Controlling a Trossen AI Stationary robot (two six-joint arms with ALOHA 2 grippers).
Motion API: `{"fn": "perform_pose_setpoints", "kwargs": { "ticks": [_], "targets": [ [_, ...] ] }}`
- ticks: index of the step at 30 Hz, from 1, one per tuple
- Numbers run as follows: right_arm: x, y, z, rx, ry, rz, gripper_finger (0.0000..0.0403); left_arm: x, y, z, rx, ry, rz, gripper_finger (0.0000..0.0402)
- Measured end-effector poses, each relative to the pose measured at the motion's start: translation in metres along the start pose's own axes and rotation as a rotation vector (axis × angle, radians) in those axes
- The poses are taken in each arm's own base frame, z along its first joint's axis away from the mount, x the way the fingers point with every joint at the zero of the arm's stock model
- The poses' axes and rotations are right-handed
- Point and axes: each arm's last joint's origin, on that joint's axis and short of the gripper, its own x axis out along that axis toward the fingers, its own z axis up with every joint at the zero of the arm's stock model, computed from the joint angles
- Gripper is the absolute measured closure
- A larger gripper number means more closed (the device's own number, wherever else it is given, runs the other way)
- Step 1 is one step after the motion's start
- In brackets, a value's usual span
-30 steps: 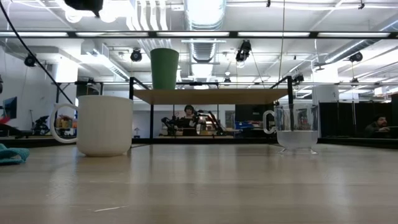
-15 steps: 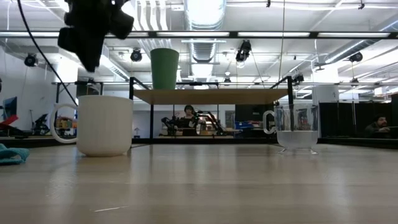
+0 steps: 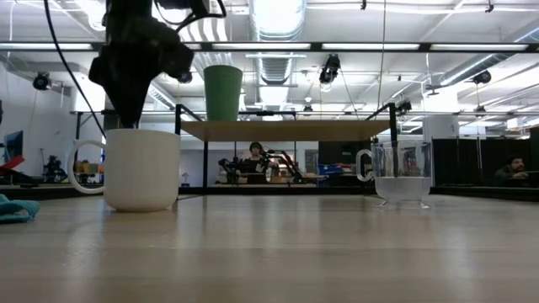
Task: Stack small to large cups/mugs on shelf
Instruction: Put the white cup on the shelf
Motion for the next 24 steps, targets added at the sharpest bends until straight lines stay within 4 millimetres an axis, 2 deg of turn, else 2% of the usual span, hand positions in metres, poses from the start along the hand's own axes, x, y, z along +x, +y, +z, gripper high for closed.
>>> {"fn": "perform_pose_setpoints", "kwargs": {
  "ticks": [5,13,24],
  "targets": [
    [0.015,-0.003,-0.006,0.01,0.053,-0.006,0.0314,0.005,0.0,0.003,-0.01,-0.006,0.036,0.0304],
    [0.031,-0.007,-0.011,0.025,0.094,-0.01,0.0313,0.002,0.008,0.008,-0.037,-0.031,0.055,0.0304],
    [0.029,-0.006,-0.01,0.025,0.094,-0.009,0.0315,0.016,0.013,0.009,-0.028,-0.007,0.03,0.0304]
  ]
}}
